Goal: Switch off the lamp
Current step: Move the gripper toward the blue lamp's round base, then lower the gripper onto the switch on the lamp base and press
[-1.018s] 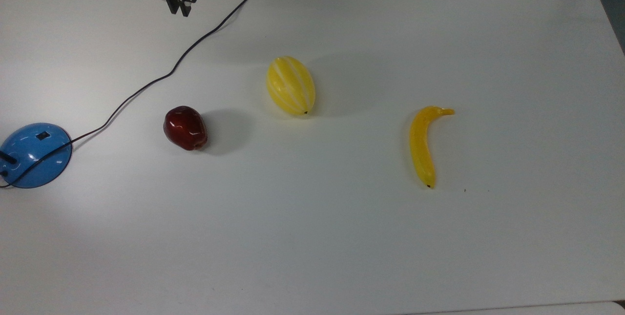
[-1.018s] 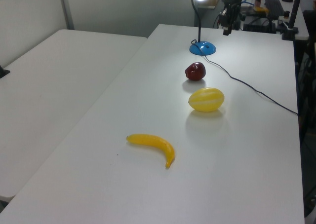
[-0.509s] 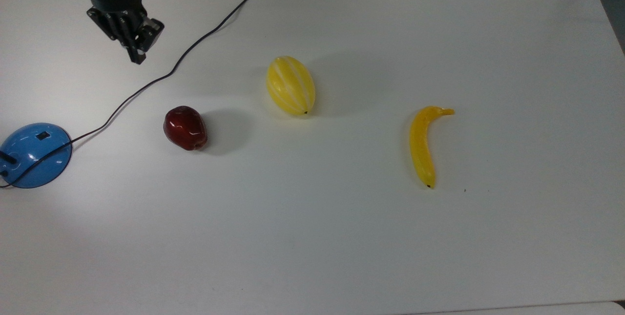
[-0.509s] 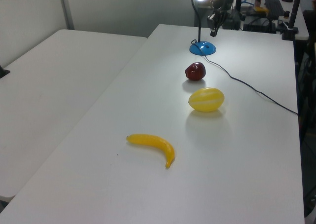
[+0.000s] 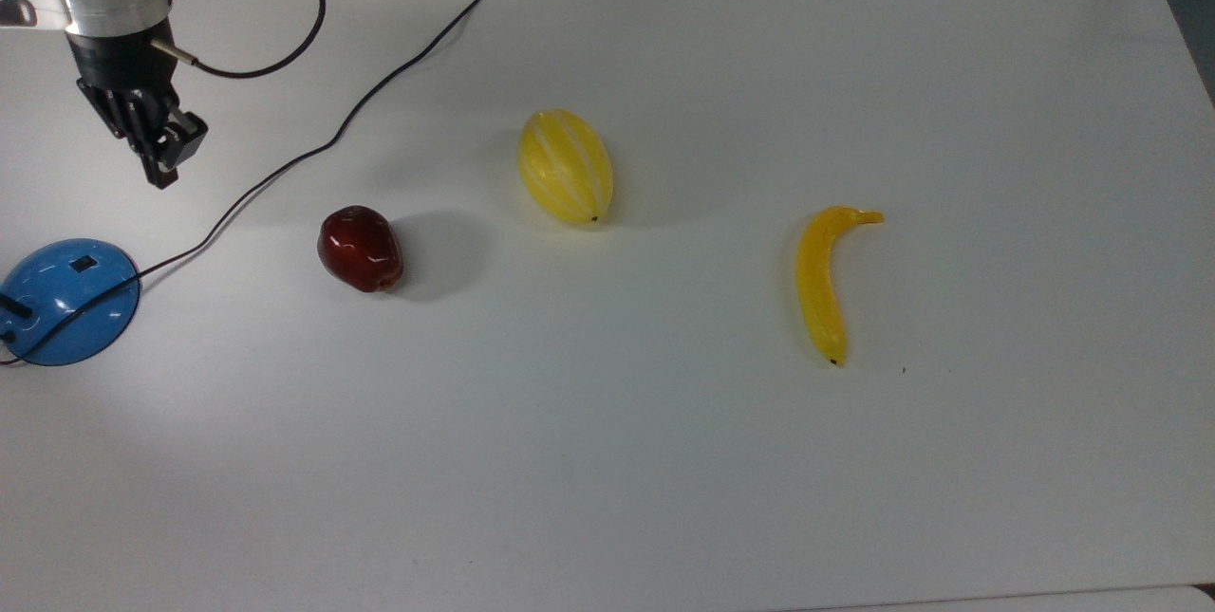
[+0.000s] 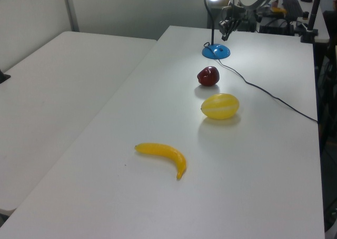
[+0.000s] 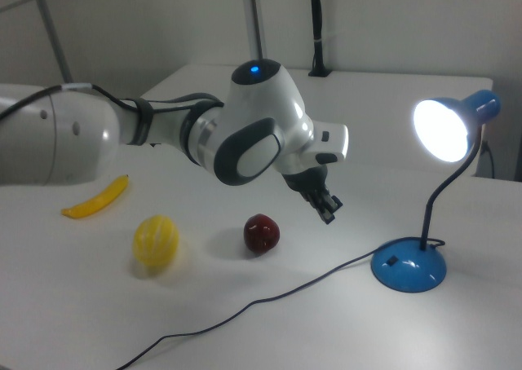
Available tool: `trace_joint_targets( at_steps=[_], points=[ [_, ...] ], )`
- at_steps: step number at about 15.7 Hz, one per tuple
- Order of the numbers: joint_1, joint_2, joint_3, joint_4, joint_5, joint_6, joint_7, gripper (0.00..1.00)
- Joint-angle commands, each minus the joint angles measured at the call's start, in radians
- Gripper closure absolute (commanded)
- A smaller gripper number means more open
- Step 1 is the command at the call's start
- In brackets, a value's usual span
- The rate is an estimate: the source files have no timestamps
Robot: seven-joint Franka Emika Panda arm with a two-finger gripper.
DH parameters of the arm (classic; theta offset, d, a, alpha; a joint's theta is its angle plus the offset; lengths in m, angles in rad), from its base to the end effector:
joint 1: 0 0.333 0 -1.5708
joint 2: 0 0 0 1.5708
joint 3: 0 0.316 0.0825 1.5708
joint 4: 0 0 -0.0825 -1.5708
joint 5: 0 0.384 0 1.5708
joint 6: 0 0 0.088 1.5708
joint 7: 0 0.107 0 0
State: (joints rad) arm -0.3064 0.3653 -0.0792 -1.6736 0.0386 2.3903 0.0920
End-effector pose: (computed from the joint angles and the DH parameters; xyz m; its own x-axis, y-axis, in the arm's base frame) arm 0.6411 -0.2530 0.4296 0.8251 -0.4487 0.3433 -0.4651 -0.8844 -0.0379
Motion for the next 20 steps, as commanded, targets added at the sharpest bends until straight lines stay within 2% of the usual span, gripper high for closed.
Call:
trace_joint_targets(
  at_steps=[1,6,11,20],
  points=[
    [-0.054,0.124,0.007,0.112,0.012,0.059,0.049,0.9],
    [-0.094,0.25,0.015,0.233,0.001,0.101,0.089,0.91],
    [-0.097,0.306,0.015,0.288,0.001,0.102,0.095,0.91],
    [-0.115,0.325,0.015,0.282,-0.002,0.159,0.083,0.96]
  ],
)
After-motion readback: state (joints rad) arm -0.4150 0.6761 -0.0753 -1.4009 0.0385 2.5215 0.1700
